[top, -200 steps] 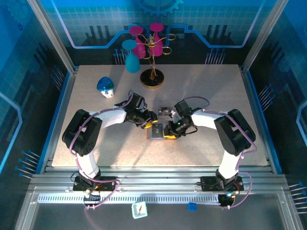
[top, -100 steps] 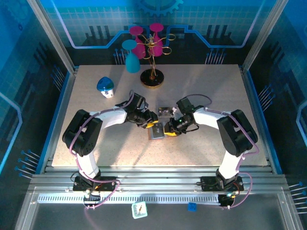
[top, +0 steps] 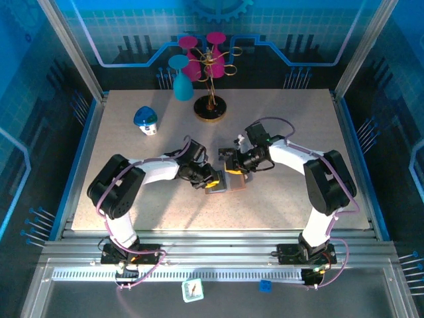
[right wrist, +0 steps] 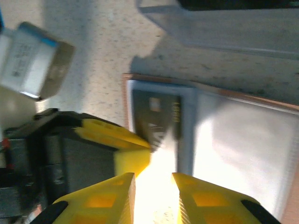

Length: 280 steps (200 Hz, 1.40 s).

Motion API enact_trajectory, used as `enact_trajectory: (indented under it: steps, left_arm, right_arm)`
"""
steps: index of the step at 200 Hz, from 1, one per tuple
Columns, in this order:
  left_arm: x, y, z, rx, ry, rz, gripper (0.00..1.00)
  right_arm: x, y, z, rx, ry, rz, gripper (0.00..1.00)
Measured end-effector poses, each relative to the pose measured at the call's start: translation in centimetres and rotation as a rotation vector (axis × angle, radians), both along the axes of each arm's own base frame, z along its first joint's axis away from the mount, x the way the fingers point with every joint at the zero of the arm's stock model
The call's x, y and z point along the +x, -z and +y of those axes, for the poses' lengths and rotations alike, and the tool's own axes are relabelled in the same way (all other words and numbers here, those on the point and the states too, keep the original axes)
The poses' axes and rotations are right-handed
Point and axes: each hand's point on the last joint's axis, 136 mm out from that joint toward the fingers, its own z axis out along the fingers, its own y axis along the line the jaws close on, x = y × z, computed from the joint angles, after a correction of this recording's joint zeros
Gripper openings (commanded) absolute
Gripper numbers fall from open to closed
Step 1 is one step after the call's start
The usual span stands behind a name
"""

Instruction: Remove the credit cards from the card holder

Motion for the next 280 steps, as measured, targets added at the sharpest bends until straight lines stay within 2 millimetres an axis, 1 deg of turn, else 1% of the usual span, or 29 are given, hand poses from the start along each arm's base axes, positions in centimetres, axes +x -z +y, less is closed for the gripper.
enact_trajectory:
  steps: [16, 32, 76, 99, 138, 173, 192, 214, 249, 267, 280]
  left_arm:
    - [0.2, -0.3, 0.0, 0.001, -0.004, -0.011, 0.18]
    - [0.2, -0.4, 0.0, 0.0, -0.004, -0.015, 0.18]
    - [0.1, -0.3, 0.2, 0.012, -0.006, -0.013, 0.19]
    - [0.1, -0.3, 0.3, 0.022, -0.001, -0.009, 0.19]
    - [0.6, -0.8, 0.3, 0.032, 0.011, -0.034, 0.19]
    - [0.5, -0.8, 0.4, 0.037, 0.013, -0.028, 0.18]
    - [0.4, -0.8, 0.4, 0.042, 0.021, -0.029, 0.18]
    - [0.3, -0.8, 0.5, 0.044, 0.026, -0.031, 0.16]
    - [0.3, -0.8, 0.5, 0.044, 0.026, -0.031, 0.13]
    - [0.3, -0.8, 0.5, 0.044, 0.026, -0.031, 0.13]
    - [0.3, -0.8, 0.5, 0.044, 0.026, -0.031, 0.12]
  right_arm:
    - [0.2, 0.6, -0.9, -0.021, 0.014, 0.006, 0.26]
    - [-0.2, 1.3, -1.5, -0.033, 0.02, 0.022, 0.26]
    - [-2.8, 3.9, -2.6, -0.063, 0.026, 0.104, 0.26]
    - [-3.5, 4.4, -2.9, -0.069, 0.034, 0.124, 0.26]
    - [-3.5, 3.7, -2.6, -0.056, 0.042, 0.105, 0.26]
    - [-4.1, 3.8, -2.1, -0.053, 0.037, 0.111, 0.26]
    - [-4.0, 3.2, -1.8, -0.045, 0.038, 0.099, 0.26]
    - [-3.3, 1.9, -1.4, -0.022, 0.038, 0.071, 0.26]
    - [-1.8, -0.2, 0.0, 0.045, 0.029, 0.035, 0.26]
    - [-1.1, -0.6, 0.6, 0.07, 0.02, 0.027, 0.26]
    - [-0.6, -0.5, 1.0, 0.08, 0.014, 0.03, 0.26]
